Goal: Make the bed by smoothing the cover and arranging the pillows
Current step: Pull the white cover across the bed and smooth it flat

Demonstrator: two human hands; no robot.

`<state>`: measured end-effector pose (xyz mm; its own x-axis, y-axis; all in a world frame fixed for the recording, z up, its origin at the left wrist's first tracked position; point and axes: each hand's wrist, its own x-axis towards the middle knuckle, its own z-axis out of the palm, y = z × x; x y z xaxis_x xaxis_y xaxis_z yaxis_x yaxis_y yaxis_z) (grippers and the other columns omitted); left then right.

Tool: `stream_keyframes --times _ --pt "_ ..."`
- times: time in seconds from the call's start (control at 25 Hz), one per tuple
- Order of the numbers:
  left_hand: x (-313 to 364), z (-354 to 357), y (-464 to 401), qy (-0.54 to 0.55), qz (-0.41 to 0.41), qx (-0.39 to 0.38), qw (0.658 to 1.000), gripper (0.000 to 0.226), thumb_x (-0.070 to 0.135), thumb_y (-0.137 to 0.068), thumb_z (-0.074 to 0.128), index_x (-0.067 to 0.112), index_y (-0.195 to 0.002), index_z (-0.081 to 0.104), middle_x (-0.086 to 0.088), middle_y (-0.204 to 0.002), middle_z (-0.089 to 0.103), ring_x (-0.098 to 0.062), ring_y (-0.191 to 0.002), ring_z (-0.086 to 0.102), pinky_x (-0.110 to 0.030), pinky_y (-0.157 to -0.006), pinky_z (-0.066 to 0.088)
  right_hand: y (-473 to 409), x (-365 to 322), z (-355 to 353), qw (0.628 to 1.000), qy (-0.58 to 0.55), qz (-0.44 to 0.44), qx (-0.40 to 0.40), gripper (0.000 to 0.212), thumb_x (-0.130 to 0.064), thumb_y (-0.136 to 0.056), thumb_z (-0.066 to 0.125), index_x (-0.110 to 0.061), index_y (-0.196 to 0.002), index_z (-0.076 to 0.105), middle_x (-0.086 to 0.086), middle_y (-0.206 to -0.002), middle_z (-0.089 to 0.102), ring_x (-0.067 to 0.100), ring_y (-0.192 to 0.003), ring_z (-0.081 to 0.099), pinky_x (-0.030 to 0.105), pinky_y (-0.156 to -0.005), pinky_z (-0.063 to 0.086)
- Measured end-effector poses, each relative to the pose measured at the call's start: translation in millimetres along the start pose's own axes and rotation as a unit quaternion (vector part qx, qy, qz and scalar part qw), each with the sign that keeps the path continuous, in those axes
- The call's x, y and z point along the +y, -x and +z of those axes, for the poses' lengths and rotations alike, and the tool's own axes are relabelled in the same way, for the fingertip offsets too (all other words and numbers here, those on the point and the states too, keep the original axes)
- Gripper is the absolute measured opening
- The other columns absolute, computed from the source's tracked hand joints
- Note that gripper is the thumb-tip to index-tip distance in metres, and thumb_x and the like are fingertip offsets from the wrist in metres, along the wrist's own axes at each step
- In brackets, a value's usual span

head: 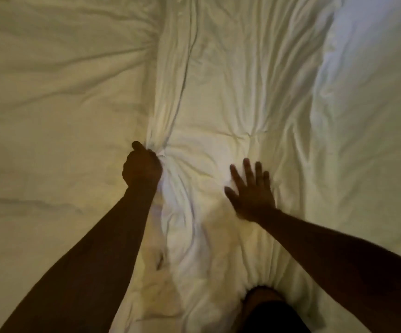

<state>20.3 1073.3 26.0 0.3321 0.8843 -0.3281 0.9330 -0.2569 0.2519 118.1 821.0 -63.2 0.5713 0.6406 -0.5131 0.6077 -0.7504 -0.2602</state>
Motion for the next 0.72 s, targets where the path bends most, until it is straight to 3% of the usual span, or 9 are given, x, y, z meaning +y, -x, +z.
stream_keyframes --times 0.12,0.2,0.24,0.32,0.4,0.48,0.6,0.72 --pt "-35.5 20.4 89.8 -0.072 0.048 -0.077 0.993 0.104 0.067 -0.083 0.057 0.018 -0.156 0.001 -0.019 -0.136 0.042 -0.039 -0.113 0.054 -0.052 -0.085 0.051 79.8 -47.5 47.7 0.995 0.019 0.032 -0.091 0.098 -0.093 -0.073 0.013 -0.044 -0.152 -0.018 0.004 -0.161 -0.031 0.047 -0.146 -0.022 0.077 -0.106 -0.006" --pt "-80.6 29.1 129.7 -0.096 0.036 -0.147 0.984 0.114 0.055 -0.081 0.066 0.029 -0.156 -0.017 -0.019 -0.134 0.044 -0.037 -0.107 0.057 -0.047 -0.085 0.051 92.7 -84.7 61.6 0.993 -0.006 0.042 -0.106 0.102 -0.095 -0.069 0.023 -0.050 -0.148 -0.023 0.005 -0.158 -0.037 0.052 -0.142 -0.027 0.081 -0.103 -0.003" --pt "-102.2 30.4 131.3 -0.086 0.034 -0.161 0.983 0.108 0.043 -0.084 0.065 0.032 -0.157 -0.014 -0.019 -0.129 0.051 -0.037 -0.105 0.060 -0.045 -0.086 0.050 95.3 -102.3 65.0 0.994 -0.017 0.040 -0.105 0.101 -0.094 -0.070 0.027 -0.053 -0.146 -0.024 0.006 -0.158 -0.037 0.054 -0.141 -0.027 0.082 -0.102 -0.002" --pt "-131.9 26.4 108.0 -0.002 0.027 -0.146 0.989 0.090 0.023 -0.084 0.061 0.035 -0.158 0.011 -0.020 -0.122 0.062 -0.041 -0.108 0.061 -0.042 -0.090 0.049 104.6 -128.0 73.3 0.996 -0.022 0.016 -0.090 0.094 -0.090 -0.075 0.031 -0.056 -0.145 -0.022 0.004 -0.159 -0.036 0.055 -0.141 -0.027 0.081 -0.103 -0.001" --pt "-153.7 21.7 82.8 0.068 0.030 -0.108 0.991 0.073 0.014 -0.084 0.058 0.033 -0.151 0.036 -0.019 -0.125 0.064 -0.043 -0.113 0.059 -0.042 -0.093 0.048 122.4 -139.3 82.6 0.997 -0.004 -0.027 -0.074 0.085 -0.085 -0.081 0.028 -0.055 -0.148 -0.016 0.001 -0.161 -0.031 0.051 -0.144 -0.025 0.079 -0.106 -0.001" --pt "-176.9 24.3 71.2 0.089 0.022 -0.059 0.994 0.056 0.013 -0.088 0.054 0.025 -0.143 0.049 -0.021 -0.124 0.064 -0.044 -0.113 0.059 -0.042 -0.093 0.047 147.3 -139.0 94.4 0.996 0.014 -0.062 -0.065 0.078 -0.078 -0.087 0.023 -0.049 -0.153 -0.008 0.002 -0.164 -0.024 0.046 -0.147 -0.020 0.076 -0.110 0.002" --pt "-207.5 27.9 85.3 0.140 -0.029 -0.041 0.989 0.034 0.024 -0.099 0.046 0.007 -0.128 0.051 -0.029 -0.114 0.065 -0.048 -0.107 0.060 -0.045 -0.088 0.046 191.5 -132.4 118.1 0.996 0.006 -0.038 -0.085 0.073 -0.068 -0.094 0.025 -0.043 -0.154 -0.009 0.001 -0.164 -0.023 0.036 -0.149 -0.022 0.070 -0.115 0.004" --pt "-229.5 27.5 144.8 0.181 -0.040 -0.112 0.976 0.063 0.059 -0.095 0.045 0.016 -0.141 0.037 -0.023 -0.123 0.063 -0.043 -0.109 0.061 -0.046 -0.091 0.050 220.2 -144.0 138.9 0.994 0.000 -0.003 -0.112 0.074 -0.066 -0.095 0.023 -0.040 -0.154 -0.013 0.003 -0.164 -0.024 0.036 -0.149 -0.021 0.070 -0.116 0.005"
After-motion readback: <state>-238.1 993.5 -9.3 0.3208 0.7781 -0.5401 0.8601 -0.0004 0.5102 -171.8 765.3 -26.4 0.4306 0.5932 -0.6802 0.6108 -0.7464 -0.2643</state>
